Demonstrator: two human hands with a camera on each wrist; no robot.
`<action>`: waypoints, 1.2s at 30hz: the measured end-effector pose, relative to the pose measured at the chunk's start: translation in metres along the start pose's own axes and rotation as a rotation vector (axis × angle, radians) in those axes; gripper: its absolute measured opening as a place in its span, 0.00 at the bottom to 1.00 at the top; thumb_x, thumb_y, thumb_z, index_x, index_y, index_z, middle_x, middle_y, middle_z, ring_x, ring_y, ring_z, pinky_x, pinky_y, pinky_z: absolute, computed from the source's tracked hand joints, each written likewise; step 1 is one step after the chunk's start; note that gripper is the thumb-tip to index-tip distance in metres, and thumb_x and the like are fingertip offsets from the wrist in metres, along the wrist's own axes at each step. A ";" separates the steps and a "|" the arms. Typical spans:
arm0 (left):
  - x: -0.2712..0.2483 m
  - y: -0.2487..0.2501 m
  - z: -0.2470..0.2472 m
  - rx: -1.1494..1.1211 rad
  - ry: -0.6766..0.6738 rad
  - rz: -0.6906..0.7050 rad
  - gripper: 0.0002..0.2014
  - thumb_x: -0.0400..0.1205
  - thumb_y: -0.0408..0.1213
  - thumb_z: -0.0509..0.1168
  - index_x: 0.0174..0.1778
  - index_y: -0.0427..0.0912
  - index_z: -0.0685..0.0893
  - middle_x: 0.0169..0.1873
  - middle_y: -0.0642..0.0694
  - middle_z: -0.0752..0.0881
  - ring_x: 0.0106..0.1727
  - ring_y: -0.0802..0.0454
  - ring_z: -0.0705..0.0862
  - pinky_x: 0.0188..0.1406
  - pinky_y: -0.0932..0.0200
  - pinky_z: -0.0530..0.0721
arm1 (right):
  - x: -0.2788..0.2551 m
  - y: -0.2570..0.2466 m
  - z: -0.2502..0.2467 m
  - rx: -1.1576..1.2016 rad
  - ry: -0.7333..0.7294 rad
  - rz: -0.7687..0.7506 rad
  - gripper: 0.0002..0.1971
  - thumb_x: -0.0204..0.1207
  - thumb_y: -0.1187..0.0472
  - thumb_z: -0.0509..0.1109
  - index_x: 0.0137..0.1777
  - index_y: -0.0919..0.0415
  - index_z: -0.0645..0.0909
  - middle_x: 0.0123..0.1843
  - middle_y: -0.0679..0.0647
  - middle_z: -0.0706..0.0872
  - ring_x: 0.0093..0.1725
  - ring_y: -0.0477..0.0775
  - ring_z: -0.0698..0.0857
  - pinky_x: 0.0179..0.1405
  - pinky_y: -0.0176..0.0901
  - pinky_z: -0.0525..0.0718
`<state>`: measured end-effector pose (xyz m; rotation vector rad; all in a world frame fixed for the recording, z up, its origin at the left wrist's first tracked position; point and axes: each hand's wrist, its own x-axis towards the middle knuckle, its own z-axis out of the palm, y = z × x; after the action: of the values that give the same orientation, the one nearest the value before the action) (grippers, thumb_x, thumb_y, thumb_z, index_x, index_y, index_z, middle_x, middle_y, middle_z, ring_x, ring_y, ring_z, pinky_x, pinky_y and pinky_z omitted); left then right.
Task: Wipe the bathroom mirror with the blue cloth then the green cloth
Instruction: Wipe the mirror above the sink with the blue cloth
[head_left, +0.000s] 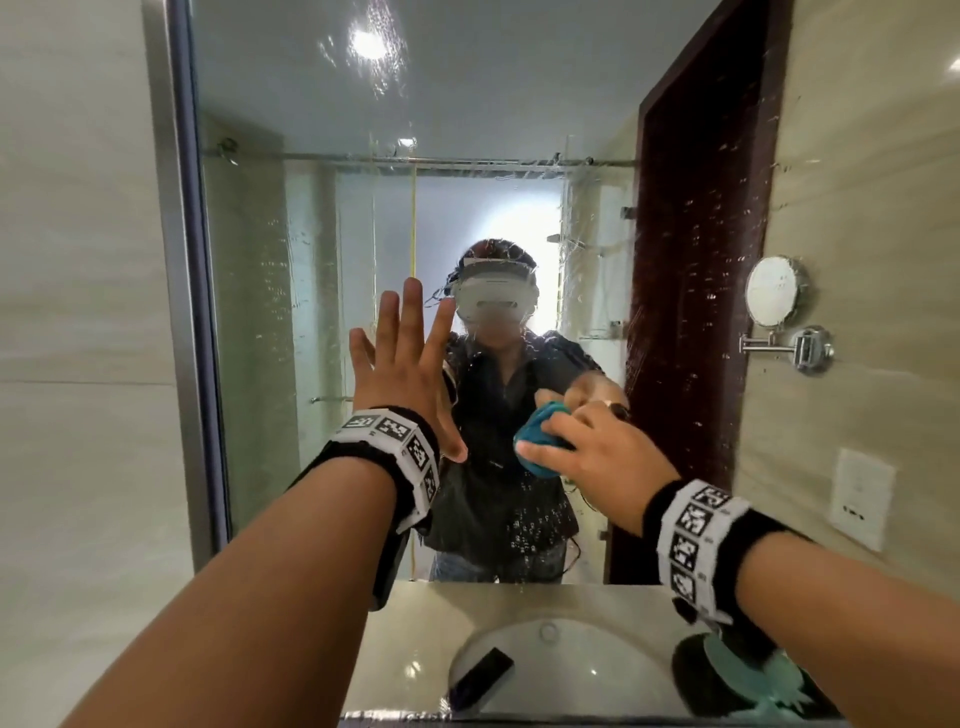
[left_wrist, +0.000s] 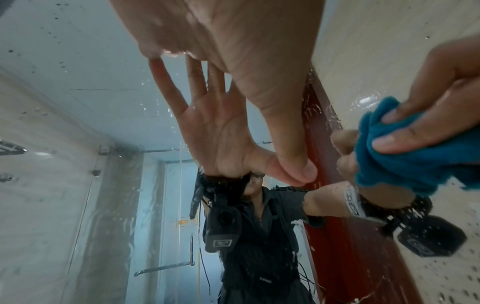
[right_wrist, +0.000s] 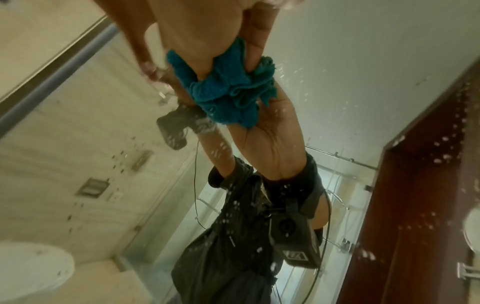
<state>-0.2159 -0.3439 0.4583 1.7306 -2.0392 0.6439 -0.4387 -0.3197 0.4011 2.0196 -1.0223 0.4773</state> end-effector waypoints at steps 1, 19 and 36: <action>0.000 0.000 0.001 -0.003 0.006 -0.001 0.77 0.54 0.67 0.77 0.74 0.51 0.17 0.73 0.41 0.16 0.76 0.39 0.20 0.77 0.31 0.36 | -0.002 -0.002 0.005 0.007 0.007 -0.046 0.21 0.61 0.61 0.77 0.56 0.46 0.86 0.48 0.52 0.85 0.45 0.56 0.80 0.41 0.51 0.87; -0.001 -0.003 0.006 -0.025 0.051 0.012 0.78 0.52 0.68 0.77 0.74 0.51 0.18 0.73 0.42 0.17 0.76 0.41 0.20 0.77 0.30 0.38 | -0.013 0.012 -0.001 0.094 0.095 0.179 0.30 0.60 0.63 0.79 0.65 0.53 0.81 0.53 0.58 0.81 0.53 0.59 0.79 0.53 0.51 0.82; 0.000 -0.004 0.009 -0.013 0.051 0.011 0.78 0.52 0.70 0.76 0.74 0.52 0.17 0.72 0.43 0.15 0.75 0.40 0.19 0.77 0.30 0.38 | 0.060 0.012 -0.033 0.272 0.264 0.358 0.26 0.70 0.66 0.74 0.69 0.52 0.78 0.65 0.56 0.77 0.62 0.60 0.74 0.66 0.49 0.74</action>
<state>-0.2123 -0.3500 0.4514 1.6795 -2.0152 0.6705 -0.4120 -0.3269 0.4646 1.9379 -1.2062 1.0944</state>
